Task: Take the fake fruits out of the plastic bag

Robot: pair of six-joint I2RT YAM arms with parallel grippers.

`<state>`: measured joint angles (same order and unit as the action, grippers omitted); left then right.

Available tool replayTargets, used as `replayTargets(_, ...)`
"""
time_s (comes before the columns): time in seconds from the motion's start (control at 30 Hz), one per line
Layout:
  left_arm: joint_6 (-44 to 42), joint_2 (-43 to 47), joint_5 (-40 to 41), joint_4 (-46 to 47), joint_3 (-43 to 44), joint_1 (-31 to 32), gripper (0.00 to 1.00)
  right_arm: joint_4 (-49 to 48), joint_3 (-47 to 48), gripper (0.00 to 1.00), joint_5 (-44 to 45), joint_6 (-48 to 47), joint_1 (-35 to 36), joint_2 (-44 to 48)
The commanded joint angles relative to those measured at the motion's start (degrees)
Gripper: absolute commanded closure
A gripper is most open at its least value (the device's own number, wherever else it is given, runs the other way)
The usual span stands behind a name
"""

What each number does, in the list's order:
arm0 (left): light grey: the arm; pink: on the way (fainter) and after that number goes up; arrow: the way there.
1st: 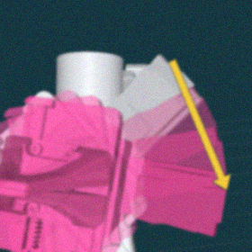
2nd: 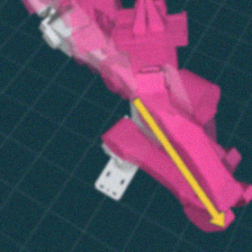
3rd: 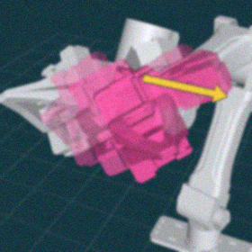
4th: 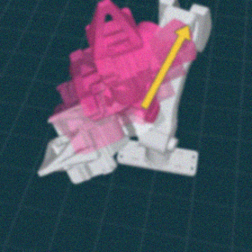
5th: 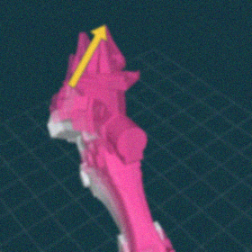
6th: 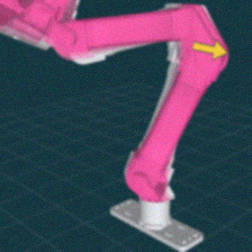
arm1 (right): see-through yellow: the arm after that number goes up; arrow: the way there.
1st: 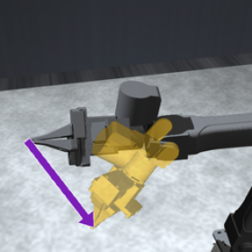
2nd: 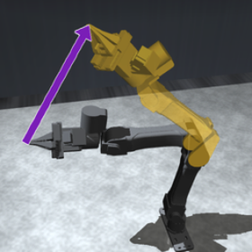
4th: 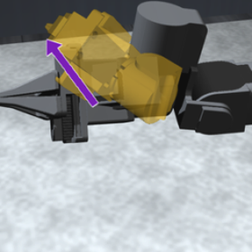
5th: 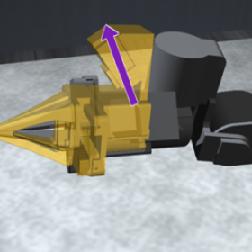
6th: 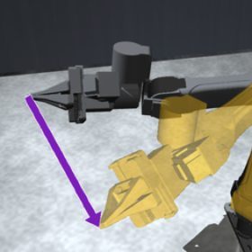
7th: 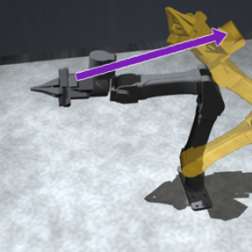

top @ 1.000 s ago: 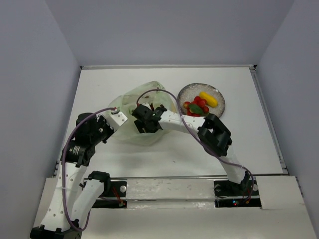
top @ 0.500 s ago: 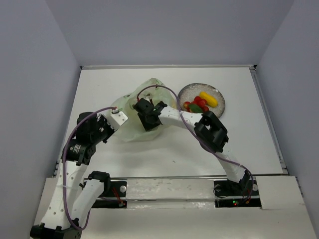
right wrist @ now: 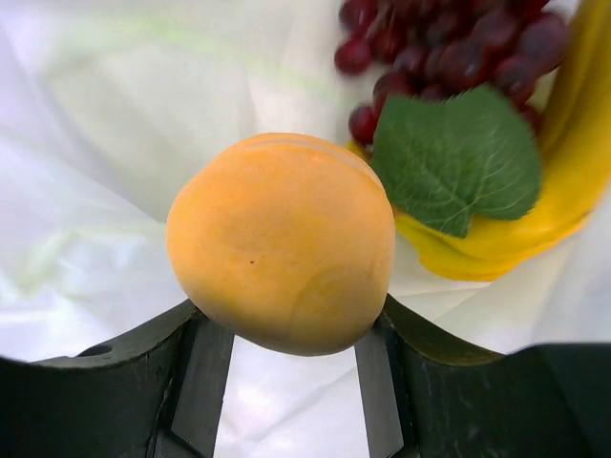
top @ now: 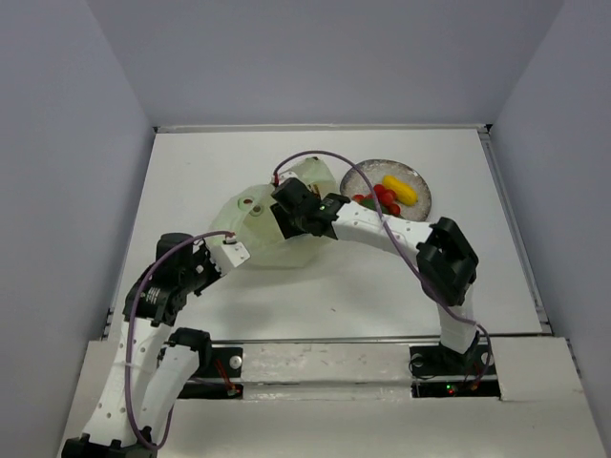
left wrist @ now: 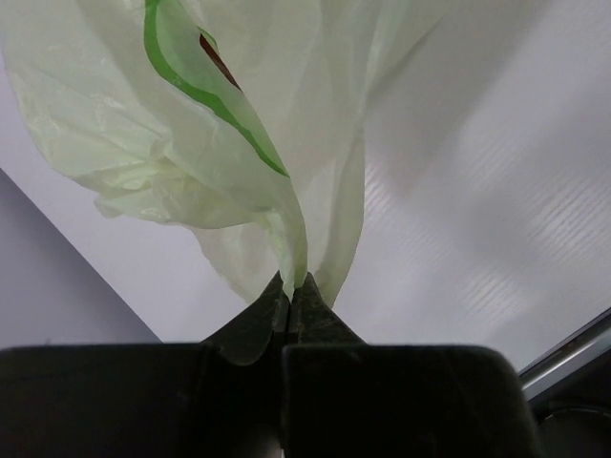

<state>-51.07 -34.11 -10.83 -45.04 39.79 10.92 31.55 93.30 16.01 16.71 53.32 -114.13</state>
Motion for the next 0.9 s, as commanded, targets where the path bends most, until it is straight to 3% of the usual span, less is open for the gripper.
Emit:
replayTargets(0.0, -3.8, -0.3, 1.2, -1.5, -0.2, 0.3, 0.97, -8.6, -1.3, 0.74, 3.3, 1.2, -0.1, 5.0)
replayTargets(0.3, -2.8, -0.7, 1.9, 0.1, 0.1, 0.3, 0.97, -11.8, 3.6, 0.77, 1.4, -0.8, -0.1, 4.0)
replayTargets(0.53, 4.6, -1.4, 8.2, 7.9, 0.2, 0.2, 0.97, -11.7, 8.8, 0.79, -12.5, -8.4, -0.1, 10.0)
replayTargets(0.7, 9.4, -4.7, 12.8, 12.2, 1.8, 0.2, 0.97, -11.1, 7.6, 0.79, -10.7, -10.6, -0.1, 17.0)
replayTargets(0.87, 12.7, -10.3, 16.8, 15.0, 5.0, 0.3, 0.97, -10.8, 6.4, 0.79, -9.2, -8.4, -5.1, 21.2)
